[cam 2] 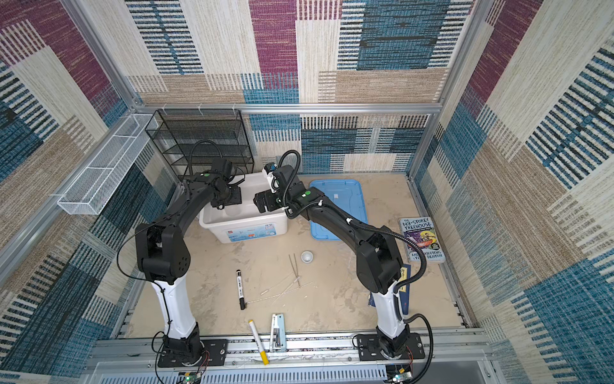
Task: Organize the chemistry lab equipment
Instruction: 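Lower the beaker into the white bin and open the left gripper, then raise the left gripper out of the bin while the right gripper draws back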
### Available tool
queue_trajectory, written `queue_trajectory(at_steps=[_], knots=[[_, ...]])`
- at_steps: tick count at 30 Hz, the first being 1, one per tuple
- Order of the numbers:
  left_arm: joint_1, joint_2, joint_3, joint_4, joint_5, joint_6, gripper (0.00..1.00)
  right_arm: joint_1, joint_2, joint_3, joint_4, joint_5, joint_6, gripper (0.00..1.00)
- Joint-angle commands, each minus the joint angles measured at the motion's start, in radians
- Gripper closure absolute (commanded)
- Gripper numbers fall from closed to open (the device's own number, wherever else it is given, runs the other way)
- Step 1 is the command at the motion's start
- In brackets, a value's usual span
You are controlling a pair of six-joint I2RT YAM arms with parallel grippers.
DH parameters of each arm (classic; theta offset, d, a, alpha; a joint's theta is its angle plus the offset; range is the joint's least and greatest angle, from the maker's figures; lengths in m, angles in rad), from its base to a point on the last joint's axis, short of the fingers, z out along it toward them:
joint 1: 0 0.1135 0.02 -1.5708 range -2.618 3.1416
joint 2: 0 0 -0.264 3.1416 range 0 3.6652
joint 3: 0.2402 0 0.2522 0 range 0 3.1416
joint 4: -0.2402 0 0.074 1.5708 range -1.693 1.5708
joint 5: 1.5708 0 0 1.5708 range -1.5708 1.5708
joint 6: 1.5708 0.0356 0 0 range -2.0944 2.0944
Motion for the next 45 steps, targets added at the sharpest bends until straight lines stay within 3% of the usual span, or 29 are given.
queue_trajectory(at_steps=[1, 6, 11, 18, 22, 34, 37, 39, 45], knots=[[-0.012, 0.003, -0.016, 0.02, -0.003, -0.016, 0.32, 0.001, 0.01, 0.013, 0.051, -0.02, 0.015, 0.03], [-0.013, 0.023, -0.03, 0.031, 0.003, -0.029, 0.32, 0.001, 0.02, 0.012, 0.059, -0.028, 0.023, 0.03], [-0.01, 0.019, -0.123, 0.181, -0.006, -0.028, 0.32, 0.001, 0.025, 0.006, 0.063, -0.025, 0.025, 0.03], [-0.016, 0.059, -0.106, 0.174, 0.01, -0.042, 0.28, 0.001, 0.023, -0.011, 0.067, -0.022, 0.028, 0.03], [-0.016, 0.082, -0.084, 0.154, 0.001, -0.029, 0.21, 0.0, 0.026, -0.012, 0.068, -0.02, 0.027, 0.03], [-0.017, 0.087, -0.102, 0.171, 0.008, -0.037, 0.22, 0.001, 0.037, 0.003, 0.056, -0.017, 0.024, 0.03], [-0.016, 0.074, -0.088, 0.158, 0.002, -0.032, 0.13, 0.001, 0.037, 0.01, 0.052, -0.016, 0.024, 0.03], [-0.017, 0.06, -0.075, 0.15, 0.002, -0.03, 0.0, 0.0, 0.035, 0.017, 0.048, -0.016, 0.022, 0.03], [-0.017, 0.006, -0.079, 0.154, -0.007, -0.039, 0.01, 0.001, 0.024, 0.028, 0.04, -0.006, 0.014, 0.03]])
